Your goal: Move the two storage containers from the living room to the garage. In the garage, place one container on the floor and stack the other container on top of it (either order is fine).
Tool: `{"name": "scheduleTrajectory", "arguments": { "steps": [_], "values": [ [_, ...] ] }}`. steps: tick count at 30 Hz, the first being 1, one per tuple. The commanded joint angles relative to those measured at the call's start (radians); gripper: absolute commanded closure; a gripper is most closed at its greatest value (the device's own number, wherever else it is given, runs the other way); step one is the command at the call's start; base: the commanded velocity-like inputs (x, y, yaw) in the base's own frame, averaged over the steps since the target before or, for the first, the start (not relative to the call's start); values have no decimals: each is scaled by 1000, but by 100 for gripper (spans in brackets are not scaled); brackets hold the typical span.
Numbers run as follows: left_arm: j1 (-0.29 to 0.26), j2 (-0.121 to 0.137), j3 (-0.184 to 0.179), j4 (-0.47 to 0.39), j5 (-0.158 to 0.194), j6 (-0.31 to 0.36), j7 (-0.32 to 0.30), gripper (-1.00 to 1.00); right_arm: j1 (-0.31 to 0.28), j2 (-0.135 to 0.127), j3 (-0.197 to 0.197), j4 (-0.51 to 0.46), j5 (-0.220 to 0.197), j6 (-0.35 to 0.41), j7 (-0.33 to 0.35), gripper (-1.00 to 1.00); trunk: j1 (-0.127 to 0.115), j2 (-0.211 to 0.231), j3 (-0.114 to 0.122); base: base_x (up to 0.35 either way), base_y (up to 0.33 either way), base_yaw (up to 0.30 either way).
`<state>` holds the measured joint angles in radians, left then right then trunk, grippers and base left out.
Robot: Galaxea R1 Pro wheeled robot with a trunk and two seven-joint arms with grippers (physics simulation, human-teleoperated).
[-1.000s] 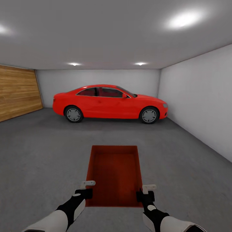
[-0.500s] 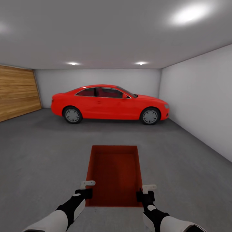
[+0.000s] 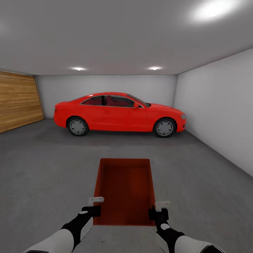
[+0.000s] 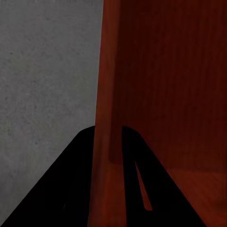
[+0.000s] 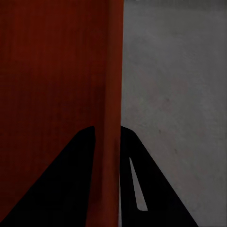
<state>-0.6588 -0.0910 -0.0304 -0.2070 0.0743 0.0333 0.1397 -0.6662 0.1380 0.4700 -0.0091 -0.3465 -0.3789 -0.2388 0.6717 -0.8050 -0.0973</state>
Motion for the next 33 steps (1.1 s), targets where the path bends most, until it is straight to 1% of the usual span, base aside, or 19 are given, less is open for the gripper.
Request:
{"name": "scheduleTrajectory", "arguments": {
  "steps": [1,33],
  "values": [
    [0,4,26,-3,-7,4,9,100,-1,0,-30,0,-6,-3,-5,100,1,-1,-2,303,0,0],
    [0,4,26,-3,-7,4,9,100,-1,0,-30,0,-8,-2,-5,100,1,-1,-2,303,0,0]
  ]
}}
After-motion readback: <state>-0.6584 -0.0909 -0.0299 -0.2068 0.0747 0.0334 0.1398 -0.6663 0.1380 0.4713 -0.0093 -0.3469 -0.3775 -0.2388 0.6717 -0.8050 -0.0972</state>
